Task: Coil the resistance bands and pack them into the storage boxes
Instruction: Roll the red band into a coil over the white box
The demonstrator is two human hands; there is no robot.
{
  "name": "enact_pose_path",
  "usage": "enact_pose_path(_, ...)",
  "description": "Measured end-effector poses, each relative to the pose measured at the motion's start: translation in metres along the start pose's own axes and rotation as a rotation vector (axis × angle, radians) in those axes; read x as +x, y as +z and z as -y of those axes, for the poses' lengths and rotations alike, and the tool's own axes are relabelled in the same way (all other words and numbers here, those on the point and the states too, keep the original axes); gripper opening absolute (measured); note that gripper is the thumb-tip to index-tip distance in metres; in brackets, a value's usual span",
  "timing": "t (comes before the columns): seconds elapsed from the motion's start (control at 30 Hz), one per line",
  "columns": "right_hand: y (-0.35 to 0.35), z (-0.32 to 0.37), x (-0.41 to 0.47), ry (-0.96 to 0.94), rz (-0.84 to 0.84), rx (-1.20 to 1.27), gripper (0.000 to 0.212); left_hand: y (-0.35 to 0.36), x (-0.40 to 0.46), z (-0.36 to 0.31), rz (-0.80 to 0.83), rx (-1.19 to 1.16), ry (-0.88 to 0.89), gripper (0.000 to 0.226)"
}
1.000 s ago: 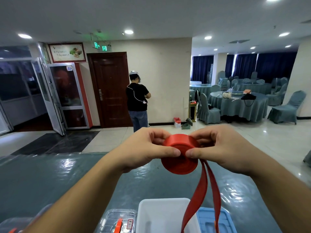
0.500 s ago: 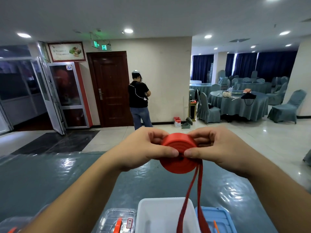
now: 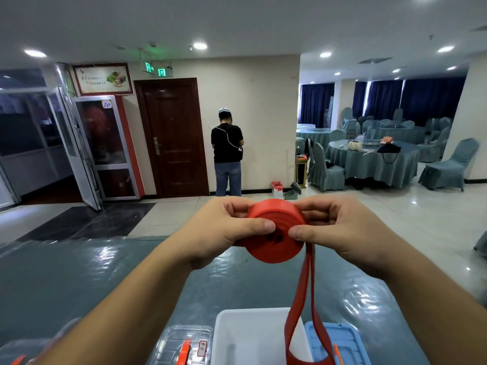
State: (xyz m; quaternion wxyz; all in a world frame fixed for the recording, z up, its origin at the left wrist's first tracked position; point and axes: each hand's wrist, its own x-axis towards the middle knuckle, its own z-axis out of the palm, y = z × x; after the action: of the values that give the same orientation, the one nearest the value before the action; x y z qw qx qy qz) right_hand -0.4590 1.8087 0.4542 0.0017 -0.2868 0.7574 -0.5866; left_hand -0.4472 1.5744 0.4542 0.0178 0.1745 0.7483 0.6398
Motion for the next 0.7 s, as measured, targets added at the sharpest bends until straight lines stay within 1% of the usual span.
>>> enact_pose_path(0.1, -0.002, 0.001, -0.001, 0.007, 0.025, -0.072, 0.037, 0.001, 0.0, 0.005, 0.015, 0.029, -0.024, 0.033)
enact_pose_path(0.17, -0.005, 0.002, 0.0, 0.027, 0.08, -0.164, 0.031, 0.001, 0.001, 0.003, 0.06, 0.174, -0.033, 0.04)
enact_pose_path(0.23, -0.006, 0.004, 0.002, 0.035, 0.103, -0.225, 0.03, 0.001, 0.003, -0.001, 0.073, 0.315, -0.035, 0.039)
enact_pose_path(0.27, -0.005, 0.003, 0.003, 0.032, 0.088, -0.218, 0.031, 0.0, 0.005, -0.002, 0.056, 0.328, -0.03, 0.036)
enact_pose_path(0.37, -0.003, -0.001, 0.005, 0.013, 0.004, -0.116, 0.039, 0.0, 0.005, -0.003, 0.005, 0.181, 0.002, 0.032)
enact_pose_path(0.47, -0.004, -0.007, 0.004, 0.008, -0.012, -0.044, 0.043, 0.001, 0.003, 0.002, -0.019, 0.046, -0.02, 0.036)
enact_pose_path(0.57, -0.007, -0.005, 0.005, 0.037, 0.051, -0.101, 0.034, -0.001, 0.005, 0.004, 0.051, 0.115, -0.069, 0.045)
enact_pose_path(0.63, -0.007, -0.003, 0.007, 0.044, 0.096, -0.139, 0.033, -0.001, 0.006, 0.001, 0.108, 0.154, -0.108, 0.049)
enact_pose_path(0.7, -0.006, -0.002, 0.009, 0.034, 0.075, -0.104, 0.038, -0.001, 0.009, -0.002, 0.066, 0.1, -0.111, 0.046)
